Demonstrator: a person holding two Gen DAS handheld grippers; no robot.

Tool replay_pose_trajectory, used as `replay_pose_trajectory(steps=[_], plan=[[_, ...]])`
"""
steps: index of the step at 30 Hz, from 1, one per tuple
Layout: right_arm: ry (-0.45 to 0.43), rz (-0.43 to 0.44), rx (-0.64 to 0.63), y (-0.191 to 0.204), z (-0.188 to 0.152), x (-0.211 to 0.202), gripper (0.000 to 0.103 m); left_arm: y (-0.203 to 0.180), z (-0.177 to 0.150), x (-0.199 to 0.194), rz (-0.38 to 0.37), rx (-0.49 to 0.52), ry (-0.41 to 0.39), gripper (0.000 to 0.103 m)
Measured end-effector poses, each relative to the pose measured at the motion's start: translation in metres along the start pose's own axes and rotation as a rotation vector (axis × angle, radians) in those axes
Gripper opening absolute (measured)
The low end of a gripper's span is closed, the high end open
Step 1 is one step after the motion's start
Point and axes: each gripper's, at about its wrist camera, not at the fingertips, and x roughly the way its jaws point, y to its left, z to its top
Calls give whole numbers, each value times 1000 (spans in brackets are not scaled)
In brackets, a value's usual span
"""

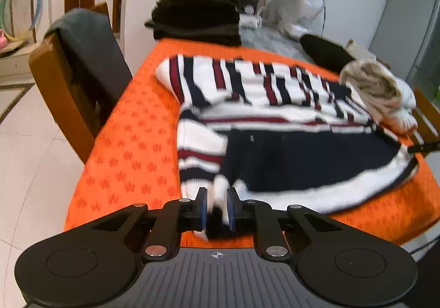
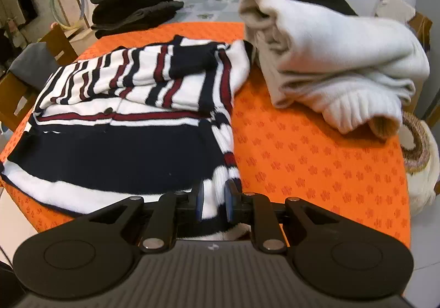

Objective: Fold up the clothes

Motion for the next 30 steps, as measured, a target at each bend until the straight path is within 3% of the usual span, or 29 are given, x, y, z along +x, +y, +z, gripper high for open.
replay_pose_trajectory(steps=[4,7,15,17,22,26,30], plan=[[5,0,1,8,0,0,19,-1,5,7,-35,6,3,11],[14,-5,2,12,-2,1,19,-12,3,17,-62,74,36,11],[29,-19,12,18,-6,3,19,-26,-3,32,-51,150,77,13],[32,-22,15,18,-6,3,19,-26,-1,33,-48,161,79,16],[35,-24,28,18,-8,4,19,-25,5,39,-58,145,84,40],[35,-27,34,18,-9,5,19,-29,7,48,-72,160,86,43],[29,-33,44,16,-8,5,19,-28,4,49,-79,157,61,40]])
